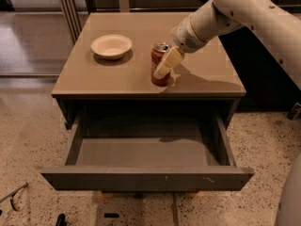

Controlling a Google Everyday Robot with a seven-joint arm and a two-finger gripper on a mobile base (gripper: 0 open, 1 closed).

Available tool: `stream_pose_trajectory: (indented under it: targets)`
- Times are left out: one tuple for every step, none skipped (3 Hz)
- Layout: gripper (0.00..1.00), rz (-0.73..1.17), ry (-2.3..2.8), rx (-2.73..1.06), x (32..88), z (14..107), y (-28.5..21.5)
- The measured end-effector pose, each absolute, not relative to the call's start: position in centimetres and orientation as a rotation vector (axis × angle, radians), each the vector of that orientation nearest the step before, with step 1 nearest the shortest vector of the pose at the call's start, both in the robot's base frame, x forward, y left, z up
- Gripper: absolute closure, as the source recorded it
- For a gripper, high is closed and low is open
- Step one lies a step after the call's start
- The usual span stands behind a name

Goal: Place coke can into top drawer

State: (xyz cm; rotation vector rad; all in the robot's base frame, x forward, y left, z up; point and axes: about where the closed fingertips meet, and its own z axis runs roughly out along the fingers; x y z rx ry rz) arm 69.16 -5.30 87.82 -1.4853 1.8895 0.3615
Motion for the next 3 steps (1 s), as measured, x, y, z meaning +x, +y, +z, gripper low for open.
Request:
stream_pose_trajectory:
  targets:
    - [0.18, 0.364, 1.889, -1.486, 69.16, 87.82, -5.22]
    - [0.49, 0.364, 1.889, -1.486, 69.16, 87.81, -5.22]
    - [0.72, 0.364, 1.889, -1.486, 69.16, 87.81, -5.22]
